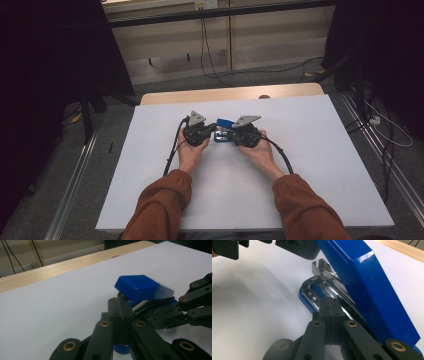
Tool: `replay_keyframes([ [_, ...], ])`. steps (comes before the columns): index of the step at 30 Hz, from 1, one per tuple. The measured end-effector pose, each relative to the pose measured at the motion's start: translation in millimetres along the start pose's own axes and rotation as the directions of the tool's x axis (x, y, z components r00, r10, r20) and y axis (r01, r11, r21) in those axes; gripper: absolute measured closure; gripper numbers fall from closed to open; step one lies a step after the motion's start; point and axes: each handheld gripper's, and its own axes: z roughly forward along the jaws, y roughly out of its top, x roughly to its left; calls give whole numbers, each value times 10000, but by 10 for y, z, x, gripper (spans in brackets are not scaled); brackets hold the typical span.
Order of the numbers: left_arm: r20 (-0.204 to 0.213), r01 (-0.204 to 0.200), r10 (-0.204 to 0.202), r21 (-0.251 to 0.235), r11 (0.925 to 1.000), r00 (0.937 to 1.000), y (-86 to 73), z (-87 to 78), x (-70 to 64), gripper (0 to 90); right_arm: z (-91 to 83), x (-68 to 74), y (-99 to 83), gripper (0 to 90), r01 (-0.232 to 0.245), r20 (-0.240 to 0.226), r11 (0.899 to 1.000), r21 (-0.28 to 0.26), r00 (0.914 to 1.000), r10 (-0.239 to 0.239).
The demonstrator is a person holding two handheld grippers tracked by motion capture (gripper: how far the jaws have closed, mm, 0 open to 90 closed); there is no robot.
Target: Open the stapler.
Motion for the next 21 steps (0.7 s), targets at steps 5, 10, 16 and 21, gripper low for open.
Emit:
replay_keyframes([
  [5, -17, -6, 6, -62, 10000, 10000, 6, 2, -5, 900, 0, 0, 1, 900, -5, 1, 10000, 7, 10000, 5],
  [10, -83, 63, -63, -76, 10000, 9999, -2, 17, -3, 900, 6, 15, 16, 900, 15, 80, 10000, 69, 10000, -16],
  [16, -104, -5, 4, -52, 10000, 9999, 5, 20, -1, 900, 1, 35, 26, 900, 109, 157, 9998, 148, 9998, -111],
  [21, -108, 4, -5, -41, 10000, 9999, 10, 20, 0, 900, -4, 66, 40, 900, 196, 310, 9994, 283, 9993, -204],
])
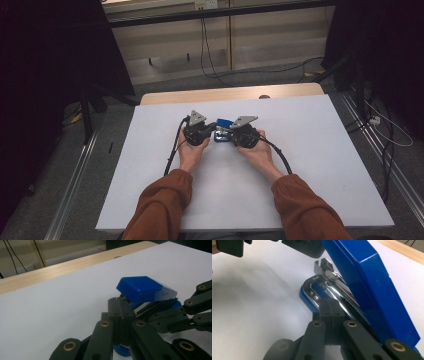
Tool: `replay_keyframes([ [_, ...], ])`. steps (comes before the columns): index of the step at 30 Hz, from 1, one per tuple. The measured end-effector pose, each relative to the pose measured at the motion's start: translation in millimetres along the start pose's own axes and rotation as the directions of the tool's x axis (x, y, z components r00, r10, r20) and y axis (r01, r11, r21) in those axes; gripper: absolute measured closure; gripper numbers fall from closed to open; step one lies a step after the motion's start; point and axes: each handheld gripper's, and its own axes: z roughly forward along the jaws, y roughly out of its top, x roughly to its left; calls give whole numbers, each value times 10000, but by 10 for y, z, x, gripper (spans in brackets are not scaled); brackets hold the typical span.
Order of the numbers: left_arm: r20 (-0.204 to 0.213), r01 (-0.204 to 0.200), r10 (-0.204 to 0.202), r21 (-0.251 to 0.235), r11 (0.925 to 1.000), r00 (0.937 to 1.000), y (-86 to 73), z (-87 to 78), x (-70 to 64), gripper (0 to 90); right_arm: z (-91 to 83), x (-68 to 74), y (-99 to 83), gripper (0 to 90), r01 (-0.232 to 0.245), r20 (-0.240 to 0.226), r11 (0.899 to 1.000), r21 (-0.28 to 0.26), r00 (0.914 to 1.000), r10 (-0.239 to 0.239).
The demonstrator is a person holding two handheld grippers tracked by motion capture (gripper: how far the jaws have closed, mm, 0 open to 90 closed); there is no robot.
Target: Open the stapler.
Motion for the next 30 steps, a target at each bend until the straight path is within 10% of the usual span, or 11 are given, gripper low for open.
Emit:
replay_keyframes([
  [30, -5, -104, 104, -57, 9999, 9999, 3, 1, 5, 900, 56, 122, 72, 900, -721, 923, 9892, -1278, 9922, 842],
])
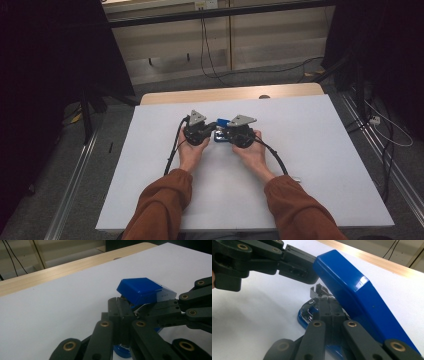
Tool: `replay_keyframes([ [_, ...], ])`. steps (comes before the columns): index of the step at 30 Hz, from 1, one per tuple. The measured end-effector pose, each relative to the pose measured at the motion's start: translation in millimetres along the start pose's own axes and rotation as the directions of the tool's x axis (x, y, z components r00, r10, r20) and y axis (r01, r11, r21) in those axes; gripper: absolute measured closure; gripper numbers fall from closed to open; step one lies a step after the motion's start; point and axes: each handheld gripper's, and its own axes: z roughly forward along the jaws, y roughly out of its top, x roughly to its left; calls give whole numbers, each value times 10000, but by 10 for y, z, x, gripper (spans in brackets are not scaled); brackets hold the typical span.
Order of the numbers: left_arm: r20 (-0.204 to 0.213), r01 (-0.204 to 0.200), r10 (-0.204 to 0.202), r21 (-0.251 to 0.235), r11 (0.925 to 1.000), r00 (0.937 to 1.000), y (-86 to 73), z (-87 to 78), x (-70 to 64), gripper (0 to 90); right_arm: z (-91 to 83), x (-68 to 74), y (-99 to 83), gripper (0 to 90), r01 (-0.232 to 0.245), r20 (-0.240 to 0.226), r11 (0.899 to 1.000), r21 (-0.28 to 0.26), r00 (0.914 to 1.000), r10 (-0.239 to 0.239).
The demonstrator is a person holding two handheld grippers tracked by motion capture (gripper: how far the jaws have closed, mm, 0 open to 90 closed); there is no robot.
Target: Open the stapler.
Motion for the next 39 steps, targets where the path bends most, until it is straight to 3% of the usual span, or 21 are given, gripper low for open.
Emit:
replay_keyframes([
  [8, 45, 157, -157, 86, 9998, 9999, -17, 3, 9, 900, 13, 5, -3, 900, 70, 7, 10000, 17, 10000, -70],
  [17, 52, 71, -72, 263, 9996, 10000, -46, 13, 15, 900, 9, 9, -1, 900, 125, 51, 9999, -9, 9999, -125],
  [22, -41, 37, -36, 186, 9998, 10000, -25, 0, -6, 900, 13, 10, -1, 900, 93, 83, 10000, -27, 9999, -93],
  [29, 137, 317, -316, -116, 9994, 9994, -16, 2, 1, 900, 8, 9, 9, 900, 51, 146, 10000, -80, 9999, -49],
  [39, 187, 64, -65, 30, 10000, 9998, -28, 64, -64, 900, -18, -4, 33, 900, 42, 310, 9996, -271, 9995, -34],
])
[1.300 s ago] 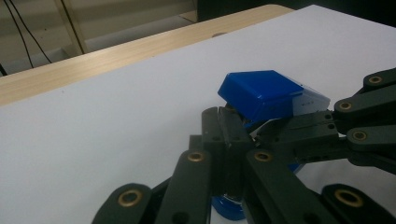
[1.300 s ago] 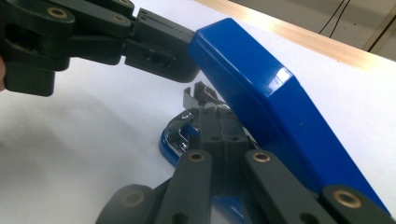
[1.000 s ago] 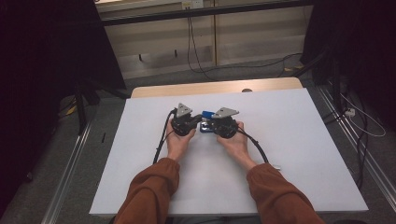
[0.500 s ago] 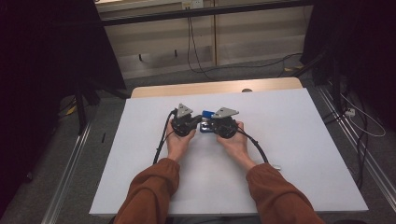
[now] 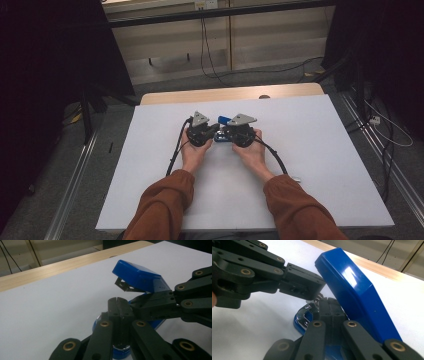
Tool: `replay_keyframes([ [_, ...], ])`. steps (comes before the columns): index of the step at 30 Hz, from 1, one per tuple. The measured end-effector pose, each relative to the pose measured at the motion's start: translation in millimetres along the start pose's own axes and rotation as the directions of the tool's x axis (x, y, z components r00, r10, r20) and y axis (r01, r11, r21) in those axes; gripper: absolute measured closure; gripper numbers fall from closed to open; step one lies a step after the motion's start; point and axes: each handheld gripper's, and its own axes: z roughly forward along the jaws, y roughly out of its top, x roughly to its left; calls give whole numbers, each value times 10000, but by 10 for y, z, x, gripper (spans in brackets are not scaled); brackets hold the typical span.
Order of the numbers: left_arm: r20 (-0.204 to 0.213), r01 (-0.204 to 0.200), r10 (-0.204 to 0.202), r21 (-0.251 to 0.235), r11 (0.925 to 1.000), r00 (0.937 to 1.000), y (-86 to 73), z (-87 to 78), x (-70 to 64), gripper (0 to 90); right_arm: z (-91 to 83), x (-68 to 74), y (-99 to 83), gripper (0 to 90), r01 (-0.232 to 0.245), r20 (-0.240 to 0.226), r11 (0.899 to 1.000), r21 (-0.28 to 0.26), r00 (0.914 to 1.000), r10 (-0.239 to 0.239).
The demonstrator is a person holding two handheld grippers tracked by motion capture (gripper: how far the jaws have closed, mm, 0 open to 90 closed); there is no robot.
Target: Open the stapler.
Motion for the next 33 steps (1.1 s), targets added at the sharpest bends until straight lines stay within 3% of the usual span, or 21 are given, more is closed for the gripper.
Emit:
replay_keyframes([
  [9, -161, -59, 59, 61, 10000, 9999, 0, -6, 22, 900, -12, -11, 6, 900, -42, -6, 10000, -6, 10000, 42],
  [16, -10, -44, 44, 34, 10000, 10000, -9, 4, 33, 900, -6, -16, 1, 900, -60, -9, 10000, 5, 10000, 60],
  [33, -84, -133, 135, 208, 9997, 9999, -77, 34, 42, 900, 10, 2, -20, 900, -109, 79, 9999, -26, 9999, 110],
])
